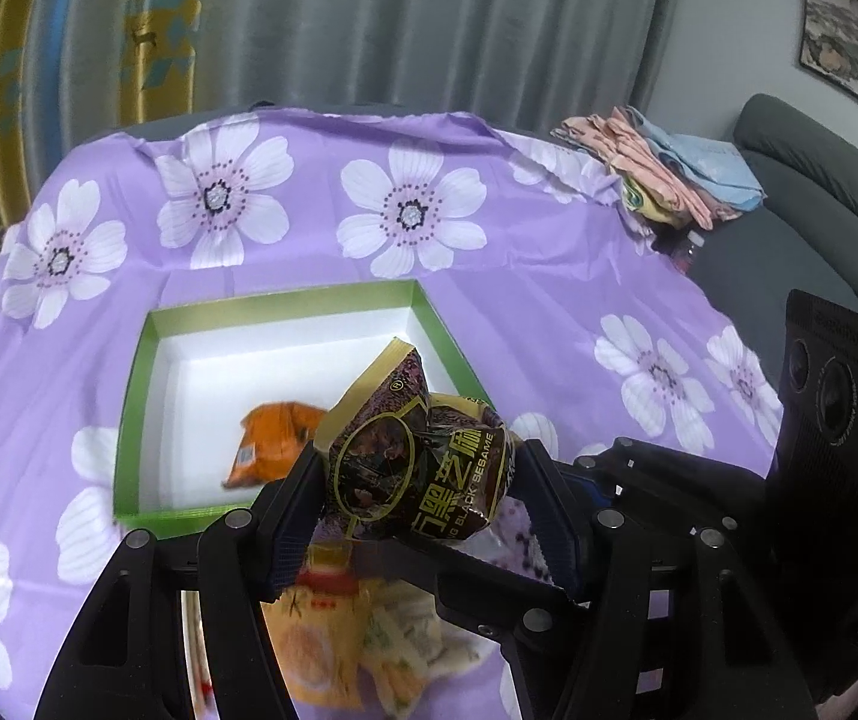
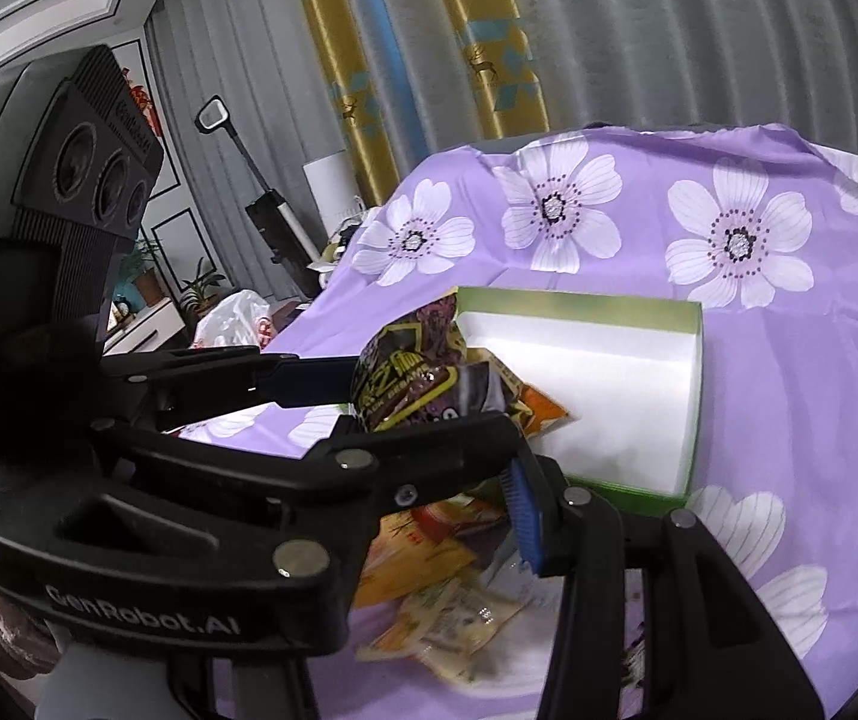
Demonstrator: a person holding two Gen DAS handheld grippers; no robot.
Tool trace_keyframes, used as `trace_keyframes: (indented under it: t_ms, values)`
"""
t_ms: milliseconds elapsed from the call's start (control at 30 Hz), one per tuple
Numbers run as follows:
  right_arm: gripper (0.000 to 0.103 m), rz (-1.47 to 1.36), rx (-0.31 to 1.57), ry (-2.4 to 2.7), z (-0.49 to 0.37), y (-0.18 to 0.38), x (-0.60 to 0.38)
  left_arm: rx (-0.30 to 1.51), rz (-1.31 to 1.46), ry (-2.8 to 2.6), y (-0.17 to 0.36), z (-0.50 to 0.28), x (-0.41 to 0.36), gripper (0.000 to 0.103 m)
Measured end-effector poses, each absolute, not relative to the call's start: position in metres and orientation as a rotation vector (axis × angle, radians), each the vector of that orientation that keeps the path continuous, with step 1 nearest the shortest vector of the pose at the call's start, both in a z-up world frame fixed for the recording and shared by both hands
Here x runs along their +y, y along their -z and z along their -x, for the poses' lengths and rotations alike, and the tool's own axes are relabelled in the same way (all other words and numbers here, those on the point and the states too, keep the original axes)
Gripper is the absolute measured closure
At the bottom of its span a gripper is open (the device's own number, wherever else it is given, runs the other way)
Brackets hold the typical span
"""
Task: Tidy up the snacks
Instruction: 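Carry the dark packet into the green box and open the right tool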
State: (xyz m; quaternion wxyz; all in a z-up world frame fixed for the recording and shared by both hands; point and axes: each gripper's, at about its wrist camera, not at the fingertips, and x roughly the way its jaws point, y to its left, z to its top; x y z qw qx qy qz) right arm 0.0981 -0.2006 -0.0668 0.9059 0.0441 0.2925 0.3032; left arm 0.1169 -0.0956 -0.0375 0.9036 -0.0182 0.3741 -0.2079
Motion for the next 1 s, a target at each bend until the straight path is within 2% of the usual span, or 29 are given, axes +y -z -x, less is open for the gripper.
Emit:
trace_keyframes:
  t_ms: [400, 667, 933, 1000]
  values:
    - [0.056, -0.096, 0.740, -0.591, -0.170, 0.097, -0.194, 0.932, 0.149, 0.464, 0.078, -0.197, -0.085, 0.039]
    - [0.055, -0.082, 0.845, -0.588, -0.195, 0.120, -0.182, 1.014, 0.211, 0.437, 0.107, -0.219, -0.073, 0.039]
    - [0.045, -0.014, 0.873, -0.555, -0.198, 0.122, -0.174, 1.033, 0.181, 0.376, 0.118, -0.221, -0.074, 0.039]
    - [0.034, 0.009, 0.873, -0.532, -0.196, 0.121, -0.174, 1.029, 0.160, 0.359, 0.118, -0.221, -0.074, 0.037]
